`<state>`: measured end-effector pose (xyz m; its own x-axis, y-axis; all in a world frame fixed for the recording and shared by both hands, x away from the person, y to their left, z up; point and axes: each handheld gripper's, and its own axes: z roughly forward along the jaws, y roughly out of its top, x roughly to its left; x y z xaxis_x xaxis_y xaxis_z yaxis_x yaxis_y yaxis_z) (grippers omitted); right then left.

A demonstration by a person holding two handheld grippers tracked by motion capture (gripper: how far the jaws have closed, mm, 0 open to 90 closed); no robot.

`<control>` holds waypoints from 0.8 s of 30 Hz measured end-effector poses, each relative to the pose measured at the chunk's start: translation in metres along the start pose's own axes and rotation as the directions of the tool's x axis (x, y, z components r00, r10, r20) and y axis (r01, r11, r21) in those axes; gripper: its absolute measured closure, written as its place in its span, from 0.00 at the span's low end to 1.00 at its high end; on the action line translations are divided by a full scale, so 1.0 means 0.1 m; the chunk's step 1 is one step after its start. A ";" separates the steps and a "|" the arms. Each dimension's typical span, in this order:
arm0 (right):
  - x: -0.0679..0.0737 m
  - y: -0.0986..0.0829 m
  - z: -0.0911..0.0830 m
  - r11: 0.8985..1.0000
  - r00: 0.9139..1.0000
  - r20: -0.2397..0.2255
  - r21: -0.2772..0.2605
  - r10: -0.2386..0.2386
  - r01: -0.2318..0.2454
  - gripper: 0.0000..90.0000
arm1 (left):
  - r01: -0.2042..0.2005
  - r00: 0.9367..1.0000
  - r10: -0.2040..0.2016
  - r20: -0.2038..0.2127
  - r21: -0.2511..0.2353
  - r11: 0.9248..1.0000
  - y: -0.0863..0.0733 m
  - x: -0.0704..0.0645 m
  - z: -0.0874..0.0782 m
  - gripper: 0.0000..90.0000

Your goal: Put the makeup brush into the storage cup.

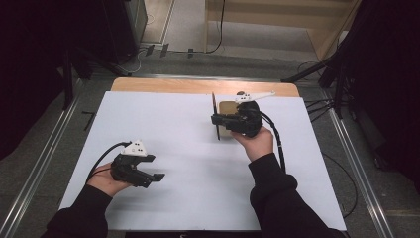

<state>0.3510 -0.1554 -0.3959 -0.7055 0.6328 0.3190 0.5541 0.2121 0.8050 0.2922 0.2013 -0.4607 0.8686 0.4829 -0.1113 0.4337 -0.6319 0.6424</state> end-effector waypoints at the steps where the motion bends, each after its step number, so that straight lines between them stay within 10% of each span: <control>1: -0.01 0.01 0.00 1.000 1.000 0.001 -0.003 0.002 -0.002 0.93 | -0.006 1.000 0.006 0.002 -0.001 1.000 0.00 0.00 0.01 0.26; 24: -0.26 0.35 -0.14 0.998 0.994 0.108 -0.068 0.021 -0.013 0.93 | -0.002 1.000 0.001 0.014 0.009 1.000 0.00 0.00 0.03 0.27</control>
<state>0.3830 -0.1751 -0.3688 -0.6420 0.7140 0.2795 0.5323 0.1527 0.8326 0.2927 0.1992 -0.4629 0.8724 0.4736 -0.1209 0.4345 -0.6383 0.6355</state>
